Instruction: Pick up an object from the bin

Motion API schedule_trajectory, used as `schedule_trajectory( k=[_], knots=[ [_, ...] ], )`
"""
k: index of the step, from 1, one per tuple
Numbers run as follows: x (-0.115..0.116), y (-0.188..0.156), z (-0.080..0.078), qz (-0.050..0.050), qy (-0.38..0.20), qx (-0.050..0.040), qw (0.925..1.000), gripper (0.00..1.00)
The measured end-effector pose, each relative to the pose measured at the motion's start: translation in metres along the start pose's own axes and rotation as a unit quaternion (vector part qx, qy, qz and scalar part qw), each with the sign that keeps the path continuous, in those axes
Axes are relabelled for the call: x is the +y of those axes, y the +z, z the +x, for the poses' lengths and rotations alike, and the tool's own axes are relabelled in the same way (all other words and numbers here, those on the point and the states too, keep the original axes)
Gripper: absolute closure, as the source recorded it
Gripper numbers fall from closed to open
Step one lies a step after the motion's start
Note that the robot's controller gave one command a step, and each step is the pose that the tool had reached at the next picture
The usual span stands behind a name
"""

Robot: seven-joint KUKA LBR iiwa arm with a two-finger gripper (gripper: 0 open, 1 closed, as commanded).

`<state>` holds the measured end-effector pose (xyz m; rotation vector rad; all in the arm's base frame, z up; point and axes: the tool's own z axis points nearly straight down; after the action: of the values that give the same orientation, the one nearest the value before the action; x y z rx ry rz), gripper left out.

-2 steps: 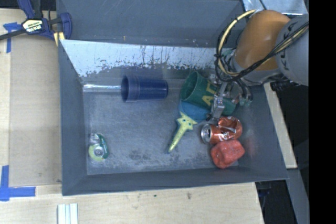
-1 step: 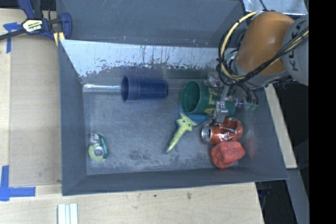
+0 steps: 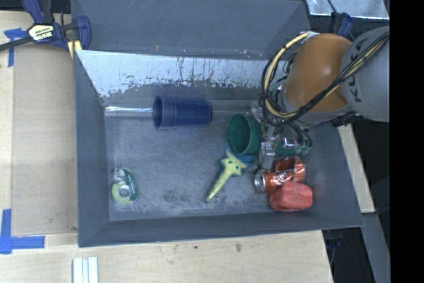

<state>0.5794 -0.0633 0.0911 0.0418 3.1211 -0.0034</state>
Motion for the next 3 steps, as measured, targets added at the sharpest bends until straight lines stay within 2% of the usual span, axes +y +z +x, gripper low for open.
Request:
schedule_trajectory(
  k=[1,3],
  knots=[
    [0.0006,0.0078,-0.0100,0.000,-0.125,-0.0004,0.9921,1.00],
    [0.0005,0.0048,-0.0093,0.000,-0.125,-0.0007,0.9921,1.00]
  ],
)
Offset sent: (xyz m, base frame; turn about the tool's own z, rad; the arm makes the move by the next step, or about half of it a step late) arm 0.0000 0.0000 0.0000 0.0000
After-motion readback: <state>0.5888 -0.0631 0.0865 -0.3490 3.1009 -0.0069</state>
